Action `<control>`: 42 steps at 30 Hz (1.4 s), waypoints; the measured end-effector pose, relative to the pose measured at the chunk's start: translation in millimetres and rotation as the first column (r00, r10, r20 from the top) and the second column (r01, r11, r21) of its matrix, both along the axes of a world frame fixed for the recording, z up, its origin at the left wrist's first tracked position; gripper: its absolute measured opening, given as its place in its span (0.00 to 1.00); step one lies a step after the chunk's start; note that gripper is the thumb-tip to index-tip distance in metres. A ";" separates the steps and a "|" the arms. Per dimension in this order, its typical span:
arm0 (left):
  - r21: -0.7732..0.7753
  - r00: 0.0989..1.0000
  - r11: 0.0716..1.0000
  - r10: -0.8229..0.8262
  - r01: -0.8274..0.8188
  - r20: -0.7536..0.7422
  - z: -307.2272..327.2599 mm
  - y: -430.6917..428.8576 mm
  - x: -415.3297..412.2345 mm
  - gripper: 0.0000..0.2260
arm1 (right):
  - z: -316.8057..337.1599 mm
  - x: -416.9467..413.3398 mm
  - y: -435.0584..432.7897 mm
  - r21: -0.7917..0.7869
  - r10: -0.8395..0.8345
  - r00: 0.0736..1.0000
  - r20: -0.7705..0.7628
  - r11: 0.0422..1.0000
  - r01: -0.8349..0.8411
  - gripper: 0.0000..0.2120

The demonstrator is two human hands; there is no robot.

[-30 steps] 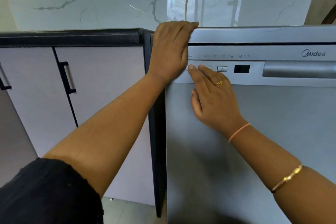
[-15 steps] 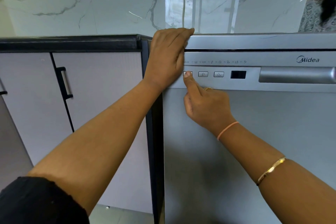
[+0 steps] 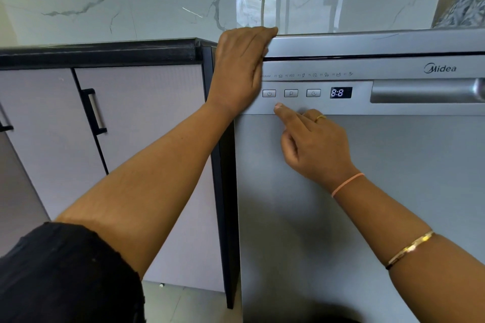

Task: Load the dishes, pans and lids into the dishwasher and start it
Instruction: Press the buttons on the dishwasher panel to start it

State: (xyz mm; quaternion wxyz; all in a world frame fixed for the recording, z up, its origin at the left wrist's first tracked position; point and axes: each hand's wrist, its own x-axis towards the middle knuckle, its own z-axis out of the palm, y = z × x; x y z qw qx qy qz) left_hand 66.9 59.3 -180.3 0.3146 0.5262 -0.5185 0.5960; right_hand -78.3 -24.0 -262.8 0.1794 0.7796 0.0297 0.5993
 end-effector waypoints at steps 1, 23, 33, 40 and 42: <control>-0.002 1.000 1.000 -0.001 0.001 -0.001 -0.2 -0.1 0.1 0.15 | 0.2 -1.0 -0.6 0.001 0.006 1.000 -0.008 1.000 -0.006 0.18; -0.005 0.997 0.998 0.060 -0.060 -0.043 -3.7 -6.4 3.1 0.19 | -6.4 5.1 -1.4 0.031 0.103 0.990 -0.096 0.994 -0.101 0.15; -0.012 0.995 0.996 0.084 -0.084 -0.050 -6.4 -6.6 1.1 0.20 | -3.7 1.3 -3.8 0.069 0.084 0.990 -0.112 0.995 -0.077 0.15; -0.054 0.994 0.994 0.096 -0.098 -0.042 -7.9 -8.3 0.3 0.21 | 4.1 -5.7 -14.2 0.088 0.076 0.993 -0.094 0.994 -0.067 0.14; -0.062 0.994 0.992 0.103 -0.106 -0.040 -7.8 -8.4 -0.3 0.21 | 9.5 -5.8 -16.4 0.067 0.070 0.993 -0.094 0.996 -0.063 0.14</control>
